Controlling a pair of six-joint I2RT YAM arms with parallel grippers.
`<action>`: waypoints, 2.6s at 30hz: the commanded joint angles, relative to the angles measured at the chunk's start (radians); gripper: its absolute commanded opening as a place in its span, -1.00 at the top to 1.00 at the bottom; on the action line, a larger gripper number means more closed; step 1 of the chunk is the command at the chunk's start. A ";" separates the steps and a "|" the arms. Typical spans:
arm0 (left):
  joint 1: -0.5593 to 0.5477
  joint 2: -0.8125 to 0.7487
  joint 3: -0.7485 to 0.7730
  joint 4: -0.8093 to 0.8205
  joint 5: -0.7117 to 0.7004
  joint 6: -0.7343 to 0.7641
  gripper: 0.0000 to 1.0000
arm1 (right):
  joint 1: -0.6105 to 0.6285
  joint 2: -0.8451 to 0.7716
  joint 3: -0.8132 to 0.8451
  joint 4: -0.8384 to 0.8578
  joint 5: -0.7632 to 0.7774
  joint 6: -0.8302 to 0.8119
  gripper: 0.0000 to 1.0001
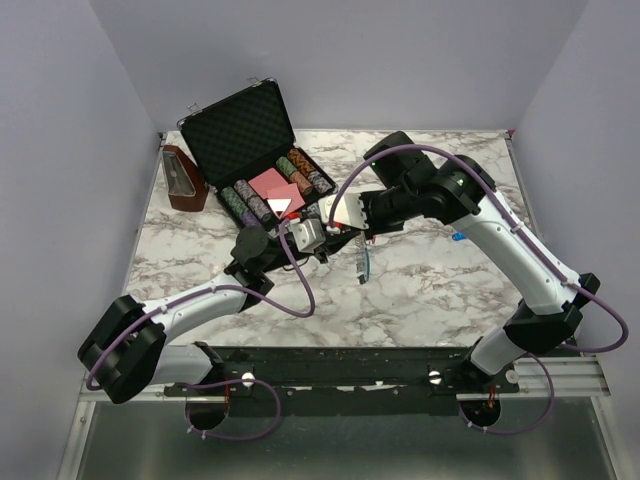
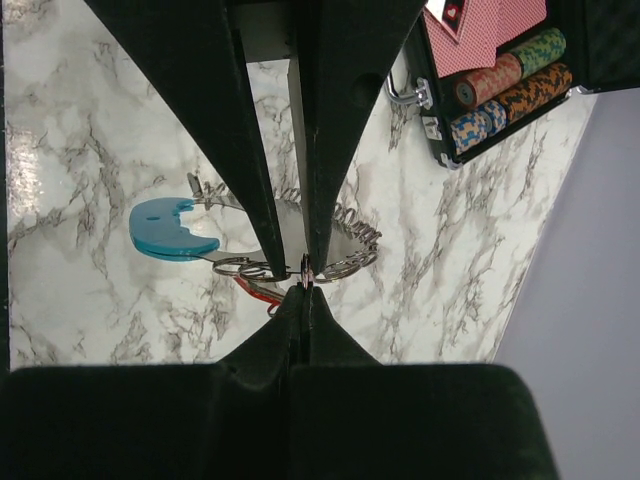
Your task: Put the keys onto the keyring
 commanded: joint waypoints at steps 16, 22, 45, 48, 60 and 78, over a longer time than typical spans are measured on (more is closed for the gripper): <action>-0.003 0.001 0.054 -0.125 -0.026 0.061 1.00 | -0.004 0.003 0.025 -0.057 -0.033 0.014 0.99; -0.003 -0.035 0.029 -0.094 -0.090 0.007 1.00 | -0.004 0.003 0.010 -0.057 -0.039 0.019 0.99; 0.010 -0.093 -0.115 0.231 -0.146 -0.206 1.00 | -0.422 -0.005 0.027 0.031 -0.643 0.221 0.30; 0.010 -0.110 -0.120 0.243 -0.149 -0.220 1.00 | -0.485 -0.045 -0.087 0.111 -0.778 0.247 0.40; 0.010 -0.127 -0.126 0.277 -0.163 -0.269 1.00 | -0.487 -0.049 -0.161 0.237 -1.005 0.286 0.42; 0.010 -0.067 -0.104 0.373 -0.149 -0.354 1.00 | -0.469 -0.003 -0.213 0.360 -1.114 0.402 0.35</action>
